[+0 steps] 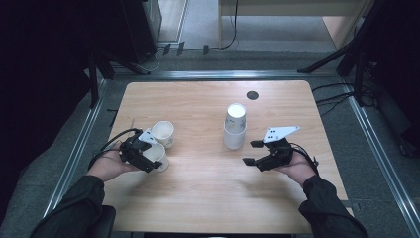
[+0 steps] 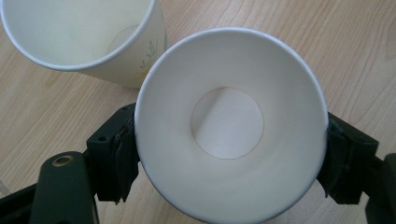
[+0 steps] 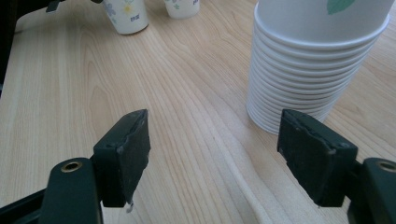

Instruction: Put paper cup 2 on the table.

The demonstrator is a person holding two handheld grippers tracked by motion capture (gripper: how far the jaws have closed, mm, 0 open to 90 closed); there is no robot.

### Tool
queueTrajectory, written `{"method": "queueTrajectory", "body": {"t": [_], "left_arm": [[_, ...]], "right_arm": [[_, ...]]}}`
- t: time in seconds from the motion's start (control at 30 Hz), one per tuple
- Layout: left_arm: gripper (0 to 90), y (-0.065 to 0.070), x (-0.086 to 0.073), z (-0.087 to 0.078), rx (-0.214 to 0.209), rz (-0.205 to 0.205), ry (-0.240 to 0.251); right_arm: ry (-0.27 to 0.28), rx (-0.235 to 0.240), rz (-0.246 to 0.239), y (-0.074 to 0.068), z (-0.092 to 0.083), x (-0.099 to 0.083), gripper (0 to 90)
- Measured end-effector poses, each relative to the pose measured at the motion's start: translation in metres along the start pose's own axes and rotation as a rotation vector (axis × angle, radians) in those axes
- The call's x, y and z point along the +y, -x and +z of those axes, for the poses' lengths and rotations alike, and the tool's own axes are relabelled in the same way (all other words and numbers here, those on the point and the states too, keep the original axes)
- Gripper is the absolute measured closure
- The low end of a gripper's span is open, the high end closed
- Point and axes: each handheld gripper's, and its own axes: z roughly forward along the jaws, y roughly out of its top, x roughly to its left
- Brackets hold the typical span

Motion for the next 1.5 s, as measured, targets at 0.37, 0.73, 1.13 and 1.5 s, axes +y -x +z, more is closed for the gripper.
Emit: {"method": "queueTrajectory", "body": {"t": [0.37, 0.73, 1.13, 1.5], "left_arm": [[18.4, 0.0, 0.0, 0.0, -0.013, -0.009, -0.006], [12.9, 0.001, -0.001, 0.003, -0.039, -0.028, -0.015], [10.3, -0.002, -0.002, -0.002, -0.085, -0.063, 0.003], [8.8, -0.007, -0.005, -0.014, -0.1, -0.104, 0.06]], "right_arm": [[-0.001, -0.001, 0.002, 0.0, -0.001, 0.0, 26.2], [0.0, -0.002, 0.004, 0.0, -0.001, 0.0, 26.3], [0.001, -0.002, 0.004, 0.0, -0.001, 0.001, 26.3], [-0.001, 0.006, 0.015, 0.001, -0.001, 0.001, 26.4]]}}
